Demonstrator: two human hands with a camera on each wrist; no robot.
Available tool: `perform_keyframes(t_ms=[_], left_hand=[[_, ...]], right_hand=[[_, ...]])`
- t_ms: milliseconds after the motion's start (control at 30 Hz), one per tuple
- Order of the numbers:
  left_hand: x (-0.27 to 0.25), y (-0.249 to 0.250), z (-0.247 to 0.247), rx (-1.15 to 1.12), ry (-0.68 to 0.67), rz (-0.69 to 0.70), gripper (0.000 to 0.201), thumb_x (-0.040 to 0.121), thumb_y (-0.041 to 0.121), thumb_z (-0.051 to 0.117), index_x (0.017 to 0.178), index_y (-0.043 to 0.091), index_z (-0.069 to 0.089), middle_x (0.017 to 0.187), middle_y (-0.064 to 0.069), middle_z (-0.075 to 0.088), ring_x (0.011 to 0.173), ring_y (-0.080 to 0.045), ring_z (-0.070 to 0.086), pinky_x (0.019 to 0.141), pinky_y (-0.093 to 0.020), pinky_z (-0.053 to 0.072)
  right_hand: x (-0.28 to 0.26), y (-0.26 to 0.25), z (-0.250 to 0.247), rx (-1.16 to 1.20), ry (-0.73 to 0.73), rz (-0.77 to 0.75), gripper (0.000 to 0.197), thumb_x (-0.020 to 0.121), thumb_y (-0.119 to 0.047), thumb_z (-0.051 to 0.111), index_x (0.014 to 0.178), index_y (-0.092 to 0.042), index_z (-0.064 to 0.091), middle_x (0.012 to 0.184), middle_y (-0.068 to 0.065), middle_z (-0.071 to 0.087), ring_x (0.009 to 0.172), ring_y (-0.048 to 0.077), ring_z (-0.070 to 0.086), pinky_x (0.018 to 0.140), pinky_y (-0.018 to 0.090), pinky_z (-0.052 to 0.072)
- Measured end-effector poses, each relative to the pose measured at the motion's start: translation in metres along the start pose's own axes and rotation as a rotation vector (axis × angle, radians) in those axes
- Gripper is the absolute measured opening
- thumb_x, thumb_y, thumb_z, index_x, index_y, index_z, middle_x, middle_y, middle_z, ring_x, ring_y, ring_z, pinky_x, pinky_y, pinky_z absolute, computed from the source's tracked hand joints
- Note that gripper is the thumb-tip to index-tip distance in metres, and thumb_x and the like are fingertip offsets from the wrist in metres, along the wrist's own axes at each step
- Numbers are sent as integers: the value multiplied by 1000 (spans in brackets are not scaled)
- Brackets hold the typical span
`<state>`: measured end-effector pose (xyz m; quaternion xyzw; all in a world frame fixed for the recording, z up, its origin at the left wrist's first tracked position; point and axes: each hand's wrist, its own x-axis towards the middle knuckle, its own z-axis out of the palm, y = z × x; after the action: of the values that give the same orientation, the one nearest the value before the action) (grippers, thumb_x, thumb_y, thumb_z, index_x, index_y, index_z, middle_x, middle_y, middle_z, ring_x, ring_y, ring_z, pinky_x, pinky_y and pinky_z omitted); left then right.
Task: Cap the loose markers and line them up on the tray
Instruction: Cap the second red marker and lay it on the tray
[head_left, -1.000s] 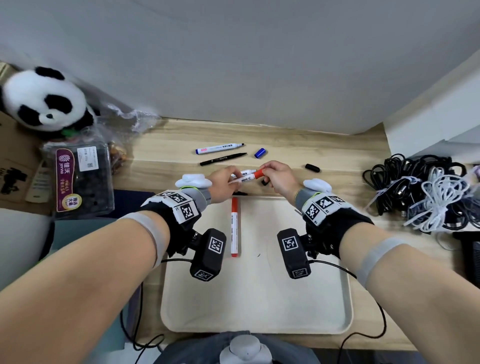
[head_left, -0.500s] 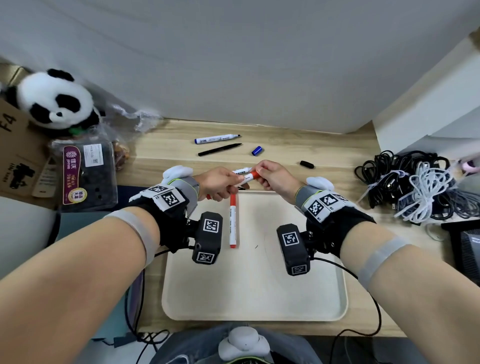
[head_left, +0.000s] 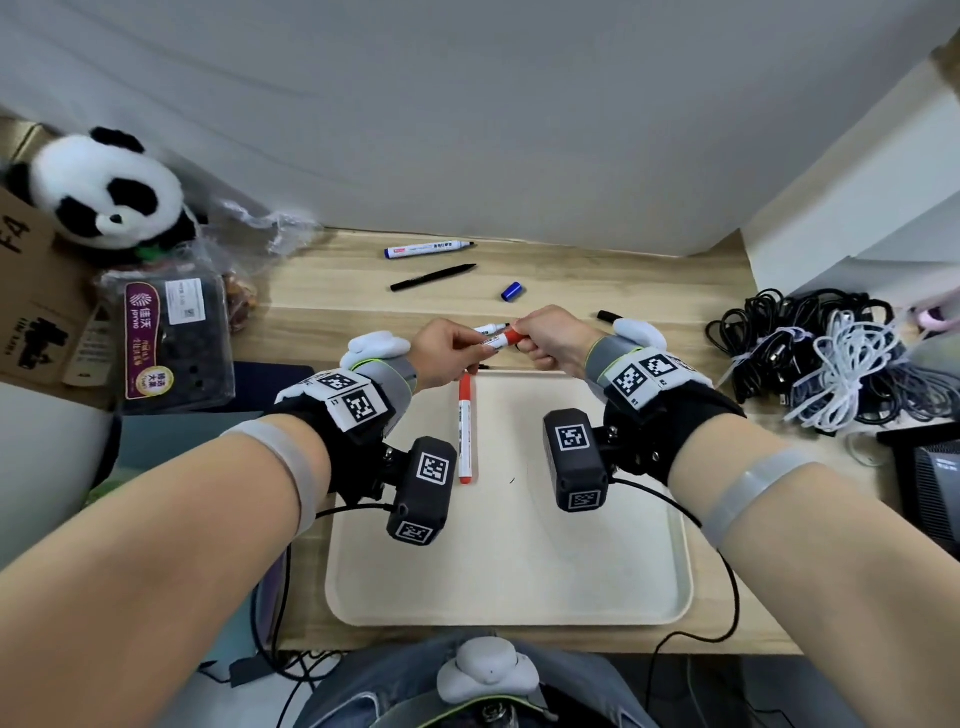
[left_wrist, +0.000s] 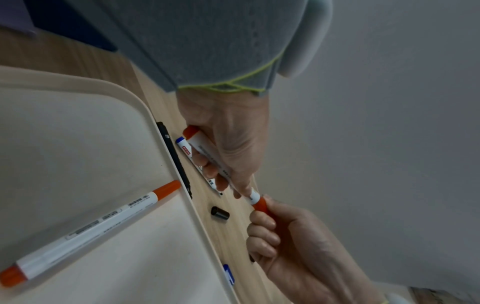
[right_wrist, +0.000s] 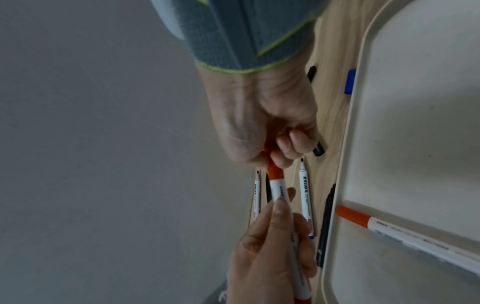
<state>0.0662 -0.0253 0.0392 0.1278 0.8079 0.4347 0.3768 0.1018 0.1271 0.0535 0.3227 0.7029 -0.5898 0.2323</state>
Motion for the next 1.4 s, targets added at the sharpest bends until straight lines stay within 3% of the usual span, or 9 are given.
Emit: perform_keyframes(t_ms=[133,233,433,633,766,1033,1166,1300,1400], left_hand=[[5,5,5,-73,49,4,22,96,22,53,91,7,68,50,11,57,31,5,46,42,-6,39],[6,12,9,-133,-31,-65,26,101,23,42,87,10,60,71,-5,60,36,4,57,50,-14,48],[5,-11,13,-64,-53,-325,18,100,22,37,96,12,51,98,-8,55,89,-22,55,62,-22,42],[6,-26,10,-104,-11,-505,26,96,18,44,70,18,45,74,2,46,73,-14,52,74,-28,47],[11,-30,11,-118,-40,-542,23,95,20,47,72,19,47,74,1,48,63,-10,51,63,-24,47],[17,-37,18,-125,-76,-563,19,96,21,42,101,16,60,101,-6,60,65,-13,54,90,-34,51],[20,-37,14,-98,-68,-565,21,95,16,43,104,10,61,96,-7,60,70,-16,57,82,-34,53],[32,-41,6,-12,16,-475,31,96,5,41,68,15,47,69,-2,48,59,-15,47,61,-20,47],[40,-45,-4,115,137,-389,28,92,0,40,83,13,62,81,-3,54,65,-20,45,44,-16,34]], right_hand=[[4,3,8,247,10,-41,30,97,-16,45,68,-11,48,49,-2,38,36,6,30,37,16,25],[6,11,19,279,29,-27,25,94,-21,53,70,-16,49,61,-2,47,52,9,42,46,17,34],[13,44,23,120,-13,103,18,94,-20,55,78,-12,53,75,4,60,63,13,59,45,17,51],[16,65,41,-242,-63,135,29,92,-21,57,64,-15,53,64,3,56,48,10,57,48,19,47],[25,70,50,-327,-29,137,26,88,-21,62,63,-15,56,64,4,61,55,15,59,57,26,53],[40,71,58,-457,48,140,16,85,-25,65,84,-9,66,98,13,74,91,31,71,88,42,57],[45,71,51,-408,71,106,24,85,-27,61,63,-17,61,79,8,67,73,25,63,82,37,56],[52,69,31,-332,230,52,15,84,-23,54,73,-16,61,87,16,73,78,31,68,74,37,56],[53,61,7,-318,355,-1,2,85,-23,55,85,-21,54,82,5,64,70,28,63,58,27,48]])
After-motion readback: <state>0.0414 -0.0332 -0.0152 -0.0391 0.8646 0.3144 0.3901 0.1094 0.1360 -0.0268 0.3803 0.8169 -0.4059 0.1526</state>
